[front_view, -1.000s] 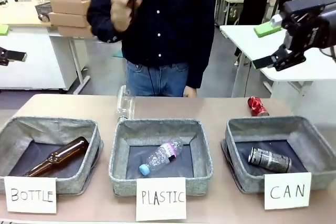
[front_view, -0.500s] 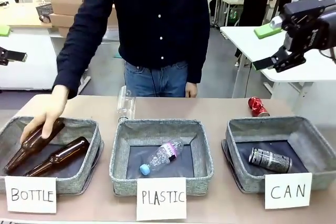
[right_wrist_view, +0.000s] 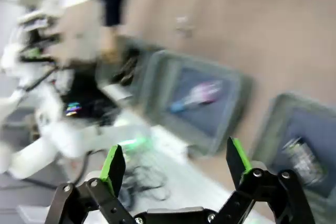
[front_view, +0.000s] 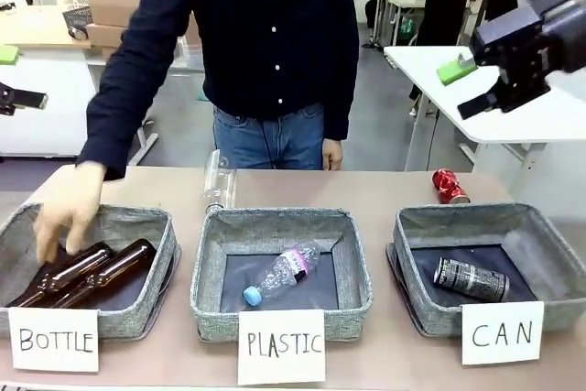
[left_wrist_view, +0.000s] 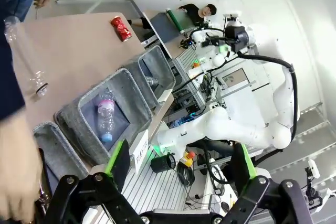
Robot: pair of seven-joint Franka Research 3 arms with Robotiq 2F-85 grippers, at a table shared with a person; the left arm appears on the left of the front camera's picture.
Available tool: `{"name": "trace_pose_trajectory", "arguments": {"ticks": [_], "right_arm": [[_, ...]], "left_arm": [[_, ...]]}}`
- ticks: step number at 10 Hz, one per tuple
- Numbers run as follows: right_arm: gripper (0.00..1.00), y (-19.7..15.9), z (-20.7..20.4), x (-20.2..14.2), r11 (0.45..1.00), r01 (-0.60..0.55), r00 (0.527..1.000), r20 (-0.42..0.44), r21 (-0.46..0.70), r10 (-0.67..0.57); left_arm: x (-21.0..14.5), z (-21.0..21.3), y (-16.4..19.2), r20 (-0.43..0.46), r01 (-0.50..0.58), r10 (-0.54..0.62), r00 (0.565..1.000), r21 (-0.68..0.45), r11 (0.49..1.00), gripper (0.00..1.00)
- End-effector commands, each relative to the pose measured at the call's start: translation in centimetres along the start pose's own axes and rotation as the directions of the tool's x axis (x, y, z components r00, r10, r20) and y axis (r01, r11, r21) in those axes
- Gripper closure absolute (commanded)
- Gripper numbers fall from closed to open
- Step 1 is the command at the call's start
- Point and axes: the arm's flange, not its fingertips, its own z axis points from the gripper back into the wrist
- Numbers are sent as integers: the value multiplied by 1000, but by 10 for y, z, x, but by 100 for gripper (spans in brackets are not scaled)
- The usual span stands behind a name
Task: Sort the can waste into the basket.
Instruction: Pick up the can waste from the table and place it in the right Fabric basket.
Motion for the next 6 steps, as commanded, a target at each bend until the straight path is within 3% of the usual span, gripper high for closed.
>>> {"name": "trace_pose_trajectory", "arguments": {"ticks": [1,2,3,4,5,6], "right_arm": [[0,-33,-14,32,565,114,984,13,-817,-180],[0,-45,-7,28,484,86,978,-19,-871,-209],[0,-52,5,15,465,105,973,-7,-879,-232],[0,-47,17,-4,569,162,969,20,-806,-246],[0,-17,33,-36,865,224,971,21,-449,-240],[0,-61,10,21,793,9,1000,14,-609,-1]], "left_arm": [[-4,0,0,-3,15,-15,1000,7,1000,0],[-4,0,0,-3,15,-15,1000,7,1000,0],[-4,0,0,-3,15,-15,1000,7,1000,0],[-4,0,0,-3,15,-15,1000,7,1000,0],[-4,0,0,-3,15,-15,1000,7,1000,0],[-4,0,0,-3,15,-15,1000,7,1000,0]]}}
